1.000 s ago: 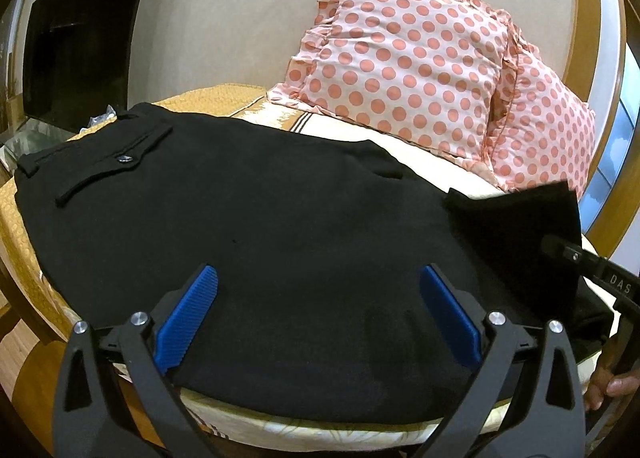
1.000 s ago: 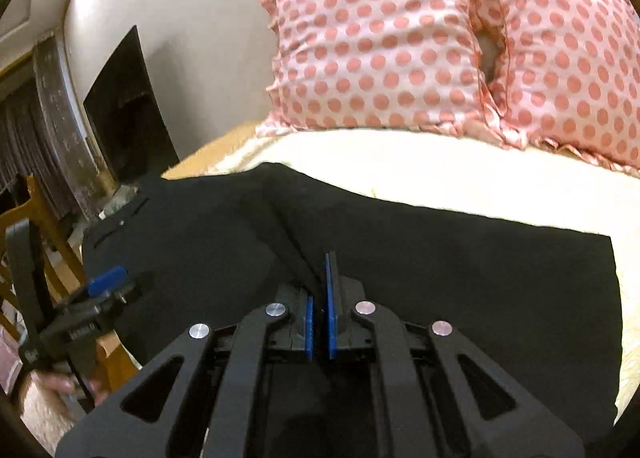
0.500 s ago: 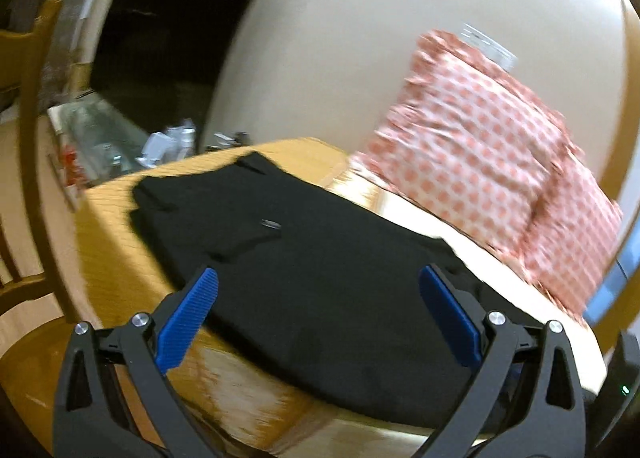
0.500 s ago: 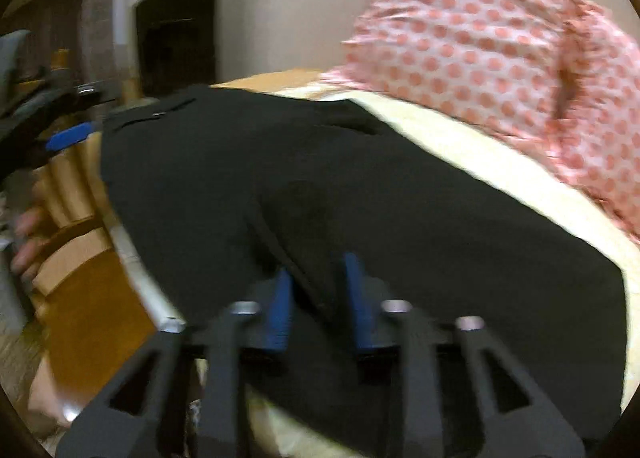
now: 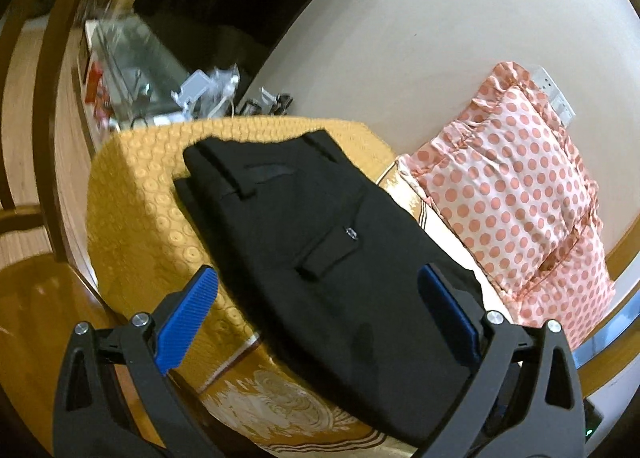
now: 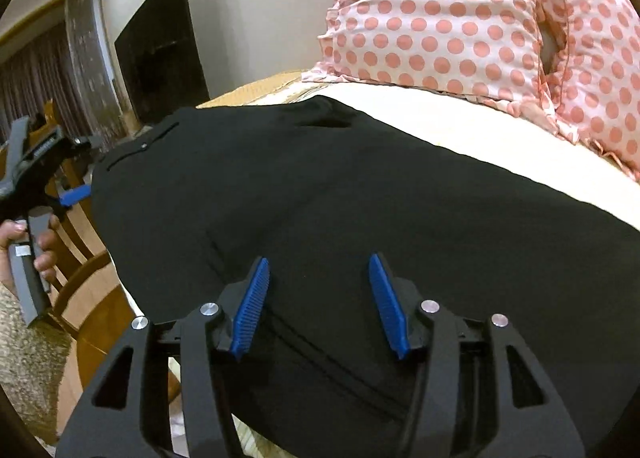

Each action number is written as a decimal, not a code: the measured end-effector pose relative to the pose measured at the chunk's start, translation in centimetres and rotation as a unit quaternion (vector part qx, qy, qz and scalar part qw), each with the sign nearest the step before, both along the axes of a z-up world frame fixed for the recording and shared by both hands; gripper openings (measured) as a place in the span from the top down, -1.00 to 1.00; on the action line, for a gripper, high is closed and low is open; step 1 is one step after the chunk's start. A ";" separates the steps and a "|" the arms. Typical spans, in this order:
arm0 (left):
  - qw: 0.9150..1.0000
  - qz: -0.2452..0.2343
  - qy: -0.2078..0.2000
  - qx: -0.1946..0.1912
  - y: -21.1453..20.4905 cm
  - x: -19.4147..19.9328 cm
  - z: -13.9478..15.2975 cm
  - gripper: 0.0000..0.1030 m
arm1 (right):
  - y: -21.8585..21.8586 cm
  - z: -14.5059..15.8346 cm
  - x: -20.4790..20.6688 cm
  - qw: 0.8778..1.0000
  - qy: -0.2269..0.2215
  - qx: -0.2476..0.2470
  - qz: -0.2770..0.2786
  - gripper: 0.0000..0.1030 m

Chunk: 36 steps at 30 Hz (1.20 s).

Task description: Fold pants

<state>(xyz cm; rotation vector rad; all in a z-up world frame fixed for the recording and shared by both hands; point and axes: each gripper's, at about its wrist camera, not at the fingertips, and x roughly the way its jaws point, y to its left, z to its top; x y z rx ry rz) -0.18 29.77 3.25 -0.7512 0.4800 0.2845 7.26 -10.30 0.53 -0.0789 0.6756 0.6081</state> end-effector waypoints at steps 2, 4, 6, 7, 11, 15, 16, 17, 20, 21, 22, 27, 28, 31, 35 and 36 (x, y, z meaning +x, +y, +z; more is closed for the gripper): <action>1.000 0.001 0.002 0.003 0.0 0.2 0.1 -0.93 | 0.0 0.0 0.0 1.000 0.001 0.003 0.002 -0.11; 1.000 0.000 0.002 -0.001 0.1 0.2 0.0 -0.93 | 0.1 0.0 0.0 1.000 0.000 0.001 0.005 -0.17; 1.000 -0.008 0.003 -0.006 -0.3 0.3 0.1 -0.93 | 0.3 -0.2 -0.2 1.000 -0.003 0.000 0.008 -0.21; 1.000 -0.014 0.003 -0.007 -0.6 0.3 0.1 -0.93 | 0.4 -0.2 -0.2 1.000 -0.004 0.000 0.008 -0.23; 0.998 -0.062 -0.008 -0.024 -2.6 0.4 -0.2 -0.93 | 0.6 -0.3 -0.3 1.000 -0.008 -0.001 0.011 -0.30; 0.995 -0.087 -0.019 -0.040 -3.1 0.7 -0.4 -0.93 | 0.8 -0.3 -0.4 1.000 -0.013 -0.006 0.012 -0.33; 0.995 -0.087 -0.022 -0.046 -2.9 0.7 -0.4 -0.92 | 0.8 -0.3 -0.4 1.000 -0.014 -0.006 0.013 -0.33; 0.994 -0.081 -0.029 -0.061 -2.2 0.6 -0.5 -0.92 | 0.8 -0.3 -0.4 1.000 -0.014 -0.006 0.013 -0.33; 0.996 -0.041 -0.029 -0.074 -0.2 0.5 -0.5 -0.85 | 0.6 -0.3 -0.5 1.000 -0.015 -0.004 0.013 -0.33; 0.996 -0.024 -0.030 -0.075 0.7 0.5 -0.5 -0.83 | 0.6 -0.4 -0.6 1.000 -0.015 -0.005 0.013 -0.33; 0.997 -0.015 -0.031 -0.075 1.4 0.7 -0.5 -0.80 | 0.6 -0.4 -0.6 1.000 -0.016 -0.005 0.013 -0.33; 0.997 0.006 -0.017 -0.072 2.8 1.8 -0.3 -0.51 | -0.1 -0.3 -0.9 1.000 -0.013 0.013 0.011 -0.33; 0.998 0.011 -0.009 -0.069 2.8 2.1 -0.3 -0.36 | -0.3 -0.3 -0.9 1.000 -0.010 0.021 0.010 -0.33; 0.997 0.024 0.013 -0.068 3.3 2.4 -0.8 0.42 | -1.8 -0.1 -0.9 0.999 -0.002 0.050 0.003 -0.33; 0.999 0.024 0.022 -0.040 3.1 2.3 -0.3 0.72 | -4.4 0.3 -1.2 0.997 -0.006 0.071 -0.019 -0.33; 0.999 0.023 0.026 -0.021 2.6 2.5 0.3 0.74 | -5.3 0.5 -1.3 0.997 -0.007 0.078 -0.027 -0.33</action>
